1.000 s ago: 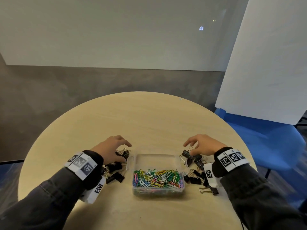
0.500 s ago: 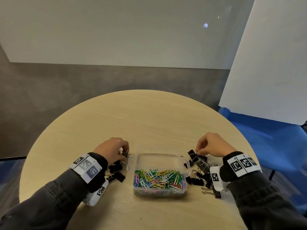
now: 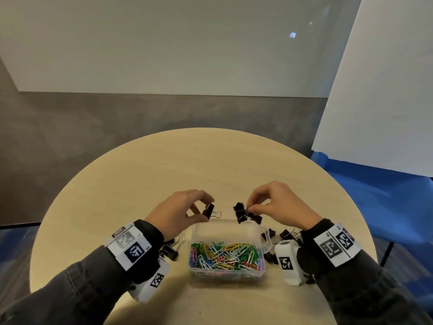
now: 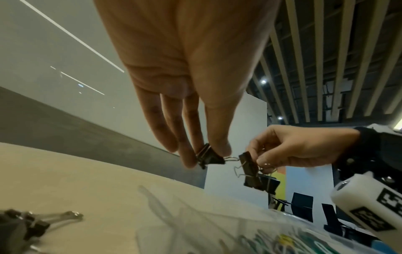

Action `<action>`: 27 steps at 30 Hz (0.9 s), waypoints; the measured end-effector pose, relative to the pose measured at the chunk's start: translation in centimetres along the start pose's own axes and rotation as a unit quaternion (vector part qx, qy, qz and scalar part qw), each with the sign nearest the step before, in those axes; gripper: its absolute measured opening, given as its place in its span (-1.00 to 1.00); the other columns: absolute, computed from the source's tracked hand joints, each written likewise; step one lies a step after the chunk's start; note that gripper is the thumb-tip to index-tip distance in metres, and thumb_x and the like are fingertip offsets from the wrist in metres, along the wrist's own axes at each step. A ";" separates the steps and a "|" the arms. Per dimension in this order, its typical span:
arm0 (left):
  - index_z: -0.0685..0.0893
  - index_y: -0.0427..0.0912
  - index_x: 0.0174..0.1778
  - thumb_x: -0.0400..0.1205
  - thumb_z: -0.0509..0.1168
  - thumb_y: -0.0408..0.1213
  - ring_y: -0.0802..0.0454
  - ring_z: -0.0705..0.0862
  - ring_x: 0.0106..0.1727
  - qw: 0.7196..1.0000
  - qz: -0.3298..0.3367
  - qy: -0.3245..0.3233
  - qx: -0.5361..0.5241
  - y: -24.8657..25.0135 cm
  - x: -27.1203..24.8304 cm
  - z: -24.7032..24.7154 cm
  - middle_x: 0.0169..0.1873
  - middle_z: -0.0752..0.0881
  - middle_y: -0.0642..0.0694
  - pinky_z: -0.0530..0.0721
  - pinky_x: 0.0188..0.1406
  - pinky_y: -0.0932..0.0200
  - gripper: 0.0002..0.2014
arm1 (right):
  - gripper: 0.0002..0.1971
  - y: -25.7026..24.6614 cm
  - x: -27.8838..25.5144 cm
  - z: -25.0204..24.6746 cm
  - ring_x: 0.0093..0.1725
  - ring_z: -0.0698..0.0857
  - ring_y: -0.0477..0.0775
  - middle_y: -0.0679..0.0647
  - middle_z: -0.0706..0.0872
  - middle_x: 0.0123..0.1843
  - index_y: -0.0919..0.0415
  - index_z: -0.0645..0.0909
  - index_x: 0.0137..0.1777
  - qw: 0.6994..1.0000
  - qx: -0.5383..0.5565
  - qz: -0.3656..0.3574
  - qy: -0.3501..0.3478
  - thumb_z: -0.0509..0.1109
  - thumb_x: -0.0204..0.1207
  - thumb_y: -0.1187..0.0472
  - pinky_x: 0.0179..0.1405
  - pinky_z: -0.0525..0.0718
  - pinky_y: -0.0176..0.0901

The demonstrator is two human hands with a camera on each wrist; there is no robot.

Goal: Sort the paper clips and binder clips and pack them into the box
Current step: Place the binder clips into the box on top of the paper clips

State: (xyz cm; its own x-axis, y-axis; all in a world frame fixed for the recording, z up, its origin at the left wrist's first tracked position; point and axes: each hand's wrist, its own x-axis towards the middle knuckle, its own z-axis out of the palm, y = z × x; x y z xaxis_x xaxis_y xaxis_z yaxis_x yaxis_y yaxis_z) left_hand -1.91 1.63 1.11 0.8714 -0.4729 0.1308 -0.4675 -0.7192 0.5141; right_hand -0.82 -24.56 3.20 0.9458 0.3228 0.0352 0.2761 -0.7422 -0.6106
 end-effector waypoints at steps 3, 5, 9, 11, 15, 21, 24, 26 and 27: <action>0.60 0.03 0.25 0.62 0.35 -0.25 0.25 0.67 -0.04 1.000 0.012 -0.021 0.009 0.3 0.2 0.7 0.19 0.60 0.12 0.65 -0.04 0.36 -0.71 | -0.98 -0.4 0.1 1.3 -0.16 0.75 -0.23 -0.07 0.82 -0.20 0.10 0.78 -0.18 1.000 0.002 0.001 -0.007 0.53 0.44 0.23 -0.15 0.57 -0.50; 0.59 0.02 0.32 0.64 0.33 -0.27 0.24 0.66 0.03 0.999 0.005 -0.047 0.010 0.2 0.2 0.9 0.23 0.60 0.08 0.63 0.04 0.38 -0.67 | -0.95 -0.3 0.2 1.7 -0.11 0.76 -0.21 -0.06 0.83 -0.15 0.10 0.78 -0.13 0.999 0.023 0.009 -0.027 0.52 0.46 0.25 -0.06 0.61 -0.42; 0.47 0.09 0.50 0.67 0.28 -0.22 0.33 0.53 0.34 0.989 -0.006 -0.145 0.001 -0.2 -0.2 1.1 0.39 0.57 0.18 0.43 0.30 0.42 -0.55 | -0.77 0.0 -0.1 1.5 0.08 0.77 -0.21 -0.06 0.82 0.09 0.12 0.74 0.16 0.987 0.077 0.022 -0.136 0.44 0.54 0.30 0.19 0.68 -0.26; 0.48 0.10 0.49 0.69 0.25 -0.24 0.32 0.50 0.40 0.984 -0.007 -0.180 0.002 -0.2 -0.3 1.2 0.41 0.57 0.20 0.41 0.37 0.39 -0.58 | -0.74 0.1 -0.4 0.8 0.13 0.76 -0.18 -0.08 0.80 0.14 0.08 0.73 0.21 0.986 0.100 0.035 -0.133 0.40 0.57 0.33 0.20 0.70 -0.21; 0.61 0.13 0.37 0.70 0.24 -0.25 0.31 0.58 0.34 0.978 -0.011 -0.211 0.006 -0.2 -0.4 1.7 0.33 0.65 0.19 0.48 0.39 0.33 -0.66 | -0.66 1.8 -1.1 -1.0 0.30 0.65 -0.13 -0.08 0.70 0.28 -0.04 0.66 0.25 0.995 -0.030 0.064 -0.071 0.41 0.55 0.33 0.38 0.60 -0.05; 0.71 0.09 0.21 0.67 0.30 -0.26 0.34 0.69 0.12 0.980 -0.016 -0.199 -0.015 -0.1 -0.4 2.1 0.10 0.77 0.20 0.62 0.30 0.19 -0.75 | -0.20 3.4 -2.5 -0.9 0.53 0.36 0.07 -0.08 0.36 0.57 -0.20 0.37 0.52 0.939 -0.192 0.166 -0.232 0.64 0.30 0.12 0.51 0.38 0.11; 0.72 0.09 0.19 0.66 0.29 -0.27 0.36 0.70 0.08 0.979 -0.023 -0.203 -0.015 -0.1 -0.6 1.9 0.07 0.77 0.22 0.63 0.28 0.18 -0.76 | 0.02 3.2 -2.6 1.0 0.49 0.40 0.10 -0.06 0.34 0.56 -0.07 0.22 0.62 0.929 -0.217 0.155 -0.257 0.70 0.18 0.00 0.48 0.45 0.08; 0.73 0.10 0.16 0.66 0.29 -0.28 0.37 0.71 0.05 0.978 -0.028 -0.207 -0.019 0.0 -0.8 1.7 0.06 0.78 0.23 0.64 0.27 0.18 -0.76 | 0.05 3.2 -2.5 2.0 0.40 0.46 0.13 -0.03 0.38 0.47 -0.06 0.25 0.59 0.933 -0.222 0.156 -0.236 0.72 0.11 -0.04 0.39 0.53 0.06; 0.73 0.10 0.14 0.66 0.30 -0.28 0.37 0.72 0.03 0.977 -0.032 -0.209 -0.021 0.0 -0.8 1.6 0.04 0.78 0.23 0.65 0.25 0.17 -0.77 | 0.02 3.2 -2.4 2.3 0.34 0.50 0.14 -0.02 0.40 0.41 -0.07 0.29 0.57 0.937 -0.220 0.157 -0.223 0.73 0.09 -0.04 0.32 0.58 0.04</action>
State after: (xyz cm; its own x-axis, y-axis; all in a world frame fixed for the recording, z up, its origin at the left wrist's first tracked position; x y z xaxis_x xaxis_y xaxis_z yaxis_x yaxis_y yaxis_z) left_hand -2.88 1.20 -0.37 0.7579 -0.6003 -0.2553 -0.3998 -0.7367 0.5454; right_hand -2.63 -26.35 -0.65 0.8538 0.1879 -0.4855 0.1325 -0.9803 -0.1463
